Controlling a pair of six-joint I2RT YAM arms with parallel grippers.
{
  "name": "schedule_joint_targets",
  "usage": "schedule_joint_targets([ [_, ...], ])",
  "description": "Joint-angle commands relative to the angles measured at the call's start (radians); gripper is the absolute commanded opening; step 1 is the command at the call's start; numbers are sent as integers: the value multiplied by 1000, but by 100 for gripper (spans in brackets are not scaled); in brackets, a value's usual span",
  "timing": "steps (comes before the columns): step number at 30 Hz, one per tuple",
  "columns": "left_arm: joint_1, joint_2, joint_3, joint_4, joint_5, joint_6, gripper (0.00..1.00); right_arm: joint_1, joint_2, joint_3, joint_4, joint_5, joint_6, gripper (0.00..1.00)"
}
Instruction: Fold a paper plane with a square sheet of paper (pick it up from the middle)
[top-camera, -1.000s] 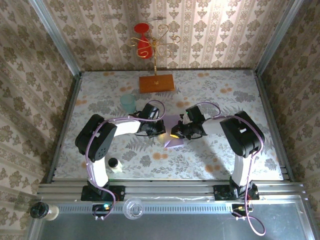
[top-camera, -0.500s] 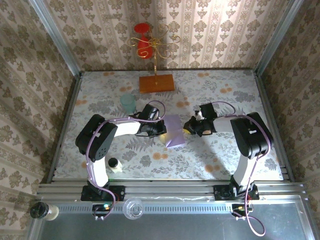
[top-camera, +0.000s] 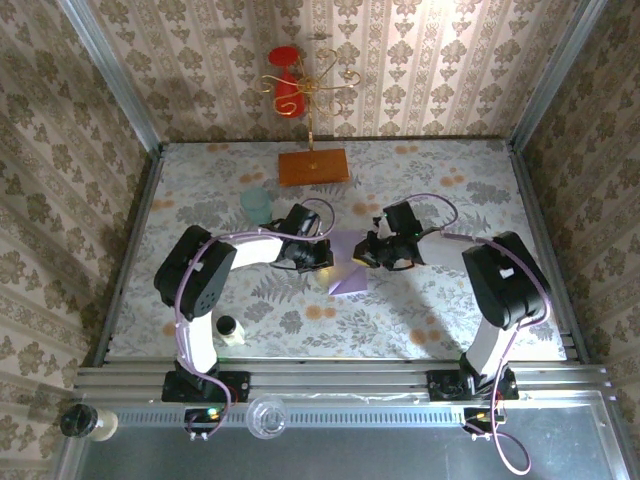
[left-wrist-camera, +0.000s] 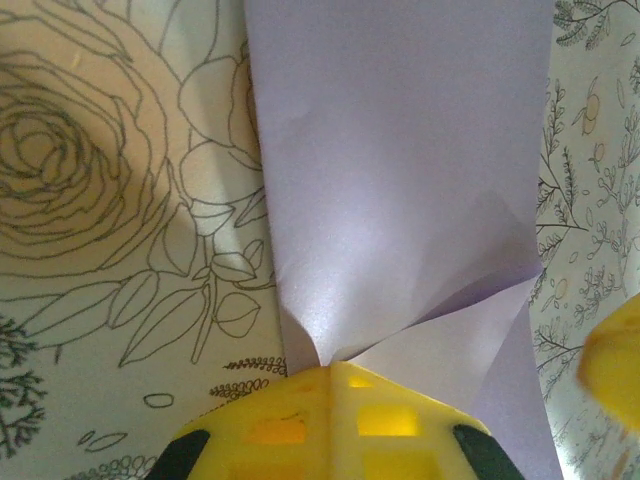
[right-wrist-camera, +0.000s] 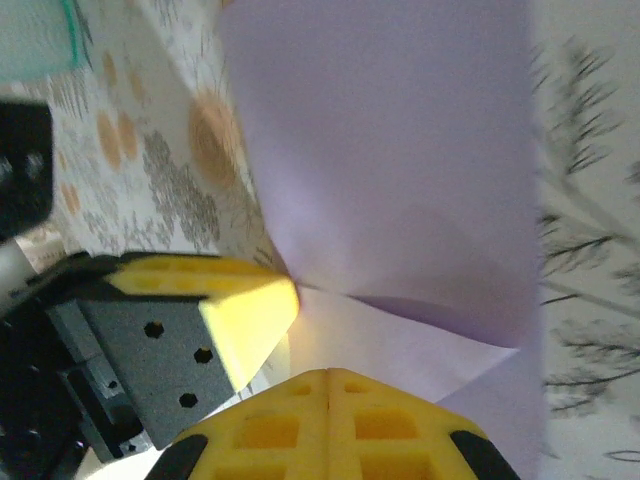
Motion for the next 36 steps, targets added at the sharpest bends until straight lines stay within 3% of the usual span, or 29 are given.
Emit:
schedule_joint_targets([
  [1,3,81,-22,-152,-47,51,0,28,47,52,-70,-42,-50,6],
  [12,4,99,-36,-180,-83,26,0,51,136,73,-107,74,-39,5],
  [27,11,97,-63,-203,-117,47,0,-134,9,-36,-63,113,25,5],
  [36,18,100,3,-217,-46,135,0,-50,-52,-15,-69,49,-43,6],
])
